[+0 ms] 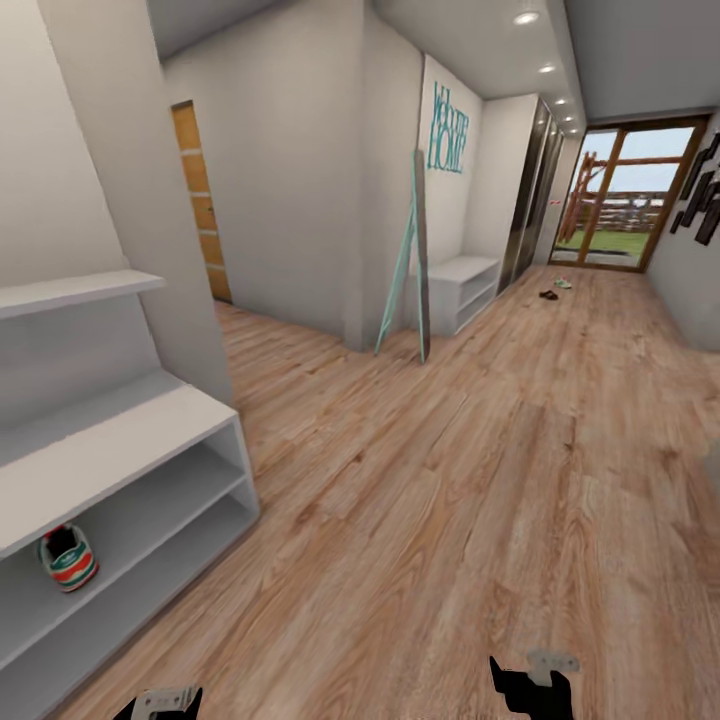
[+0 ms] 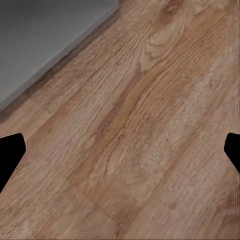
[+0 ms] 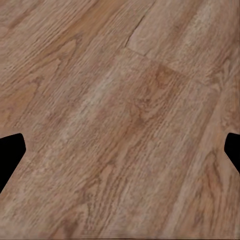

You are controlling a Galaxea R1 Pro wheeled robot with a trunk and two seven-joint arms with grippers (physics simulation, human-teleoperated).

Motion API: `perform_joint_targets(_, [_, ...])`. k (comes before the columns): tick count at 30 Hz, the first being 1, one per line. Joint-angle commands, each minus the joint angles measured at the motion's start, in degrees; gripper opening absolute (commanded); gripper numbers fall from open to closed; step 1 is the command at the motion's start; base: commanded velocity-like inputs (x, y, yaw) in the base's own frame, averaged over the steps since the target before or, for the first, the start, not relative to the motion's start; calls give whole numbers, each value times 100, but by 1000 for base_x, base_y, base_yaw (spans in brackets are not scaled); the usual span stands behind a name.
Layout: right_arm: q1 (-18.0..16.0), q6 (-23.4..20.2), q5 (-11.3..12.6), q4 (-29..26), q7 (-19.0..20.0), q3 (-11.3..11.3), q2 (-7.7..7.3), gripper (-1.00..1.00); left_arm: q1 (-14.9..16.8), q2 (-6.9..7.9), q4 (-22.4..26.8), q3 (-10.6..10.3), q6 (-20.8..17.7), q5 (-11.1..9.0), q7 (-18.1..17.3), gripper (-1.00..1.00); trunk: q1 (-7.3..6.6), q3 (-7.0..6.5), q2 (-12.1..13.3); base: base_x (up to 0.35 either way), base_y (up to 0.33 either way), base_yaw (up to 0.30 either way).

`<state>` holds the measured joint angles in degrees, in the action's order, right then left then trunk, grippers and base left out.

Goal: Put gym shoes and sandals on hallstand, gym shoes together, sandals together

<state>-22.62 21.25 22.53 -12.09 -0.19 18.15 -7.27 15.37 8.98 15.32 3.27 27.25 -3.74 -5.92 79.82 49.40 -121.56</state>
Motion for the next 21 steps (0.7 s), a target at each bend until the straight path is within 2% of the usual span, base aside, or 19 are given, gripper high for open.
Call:
perform_joint_targets(1, [-5, 20, 56, 5, -3, 48, -2, 100, 1, -1, -2, 33, 8, -39, -59, 100, -1, 5, -2, 0, 0, -299])
perform_joint_targets(12, [-5, 20, 50, 5, -1, 48, -2, 100, 1, -1, 4, 33, 10, -41, -58, 100, -1, 5, -2, 31, 0, -299])
perform_joint_targets(21, [-5, 20, 50, 5, -6, 48, -2, 100, 1, -1, 0, 41, 12, -48, -58, 100, -1, 5, -2, 285, 0, -299])
